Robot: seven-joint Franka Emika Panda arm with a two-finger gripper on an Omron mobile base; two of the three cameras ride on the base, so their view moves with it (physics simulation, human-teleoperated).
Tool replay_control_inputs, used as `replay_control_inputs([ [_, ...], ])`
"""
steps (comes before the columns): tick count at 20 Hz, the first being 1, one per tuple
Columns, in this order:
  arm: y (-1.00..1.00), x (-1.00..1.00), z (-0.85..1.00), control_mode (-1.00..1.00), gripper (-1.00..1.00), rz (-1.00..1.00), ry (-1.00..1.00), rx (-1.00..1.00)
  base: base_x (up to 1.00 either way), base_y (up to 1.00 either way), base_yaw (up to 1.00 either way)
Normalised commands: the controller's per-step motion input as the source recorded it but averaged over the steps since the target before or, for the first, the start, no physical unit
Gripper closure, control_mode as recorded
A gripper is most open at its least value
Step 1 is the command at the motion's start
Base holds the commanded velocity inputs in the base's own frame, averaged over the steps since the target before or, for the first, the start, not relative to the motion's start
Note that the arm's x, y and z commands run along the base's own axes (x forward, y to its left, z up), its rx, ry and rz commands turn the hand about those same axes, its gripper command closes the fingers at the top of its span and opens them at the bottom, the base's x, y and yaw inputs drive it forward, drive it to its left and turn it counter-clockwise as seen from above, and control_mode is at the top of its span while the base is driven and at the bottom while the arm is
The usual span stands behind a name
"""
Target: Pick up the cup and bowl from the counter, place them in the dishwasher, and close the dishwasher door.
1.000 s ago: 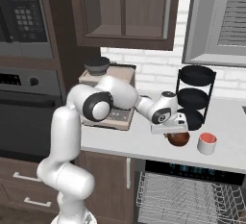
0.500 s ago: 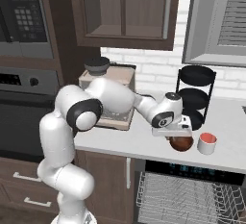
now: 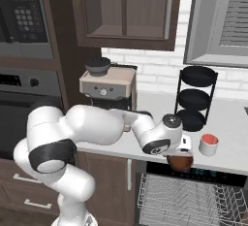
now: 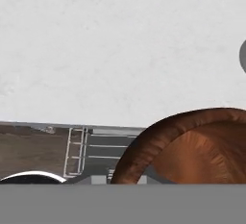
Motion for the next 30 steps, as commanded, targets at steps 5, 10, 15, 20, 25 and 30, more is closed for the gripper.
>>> replay_control_inputs([
  [5,0.00,-0.68,-0.31,-1.00,1.00,0.13,-0.01,0.11,0.00,0.00,0.00],
  [10,0.00,-0.03,-0.73,-1.00,1.00,0.07,0.04,0.15,0.00,0.00,0.00],
  [15,-0.05,-0.06,-0.55,-1.00,1.00,0.00,-0.01,0.14,0.00,0.00,0.00],
  [20,-0.10,-0.07,-0.17,-1.00,1.00,0.00,-0.19,0.25,0.00,0.00,0.00],
  [25,-0.01,0.06,-0.18,-1.00,1.00,0.00,-0.25,0.23,0.00,0.00,0.00],
  [30,0.00,0.30,-0.36,-1.00,1.00,0.01,-0.14,0.12,0.00,0.00,0.00],
])
